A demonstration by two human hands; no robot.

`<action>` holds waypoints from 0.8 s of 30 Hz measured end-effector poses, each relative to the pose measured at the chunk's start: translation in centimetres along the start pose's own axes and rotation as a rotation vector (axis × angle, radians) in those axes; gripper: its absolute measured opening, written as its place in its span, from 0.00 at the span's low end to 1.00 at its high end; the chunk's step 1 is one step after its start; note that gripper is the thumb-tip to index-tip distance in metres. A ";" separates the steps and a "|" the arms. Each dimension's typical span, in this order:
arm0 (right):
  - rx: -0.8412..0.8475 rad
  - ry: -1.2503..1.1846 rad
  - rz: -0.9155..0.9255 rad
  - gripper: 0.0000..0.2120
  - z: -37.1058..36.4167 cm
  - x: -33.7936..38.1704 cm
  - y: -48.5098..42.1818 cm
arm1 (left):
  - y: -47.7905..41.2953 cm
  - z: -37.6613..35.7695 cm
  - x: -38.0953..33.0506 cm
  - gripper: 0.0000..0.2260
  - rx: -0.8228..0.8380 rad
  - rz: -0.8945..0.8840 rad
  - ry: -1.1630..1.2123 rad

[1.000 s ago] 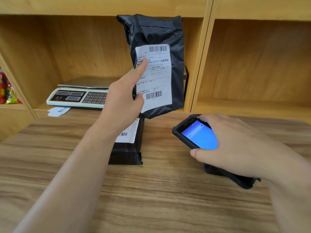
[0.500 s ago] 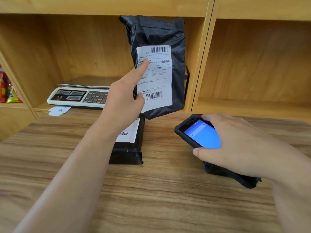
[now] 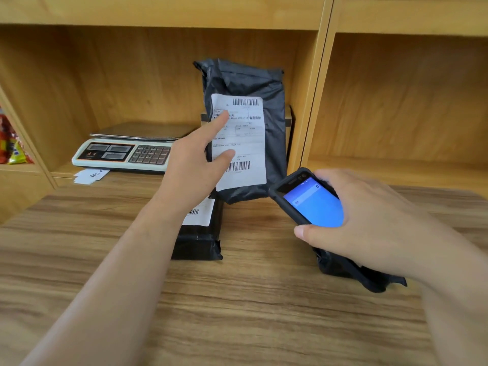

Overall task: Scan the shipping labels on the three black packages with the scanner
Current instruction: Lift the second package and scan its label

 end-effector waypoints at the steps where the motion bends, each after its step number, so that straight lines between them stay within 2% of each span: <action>1: -0.005 -0.008 0.000 0.41 0.1 -0.1 0.0 | 0.0 -0.2 0.1 0.27 0.010 0.007 -0.001; 5: -0.023 -0.026 -0.002 0.43 0.6 -0.4 0.1 | 0.0 -1.1 1.2 0.25 0.047 0.053 -0.053; 11: -0.044 -0.024 -0.017 0.45 0.9 -0.8 0.1 | 0.3 -3.3 3.7 0.25 0.189 0.170 -0.111; 17: -0.036 -0.048 -0.019 0.43 1.0 -0.8 0.0 | 1.1 -5.0 6.0 0.25 0.279 0.328 -0.103; 24: -0.051 -0.071 -0.024 0.40 1.4 -1.5 -0.2 | 1.7 -6.8 6.6 0.24 0.372 0.362 -0.161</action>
Point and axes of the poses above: each hand's wrist, its own y-axis away from the middle knuckle, its own z-axis out of the back of the hand, x = y × z, the point moved 8 cm from there along -y, towards the middle knuckle, and after that the axes turned 6 degrees about y, right-handed, at the moved point
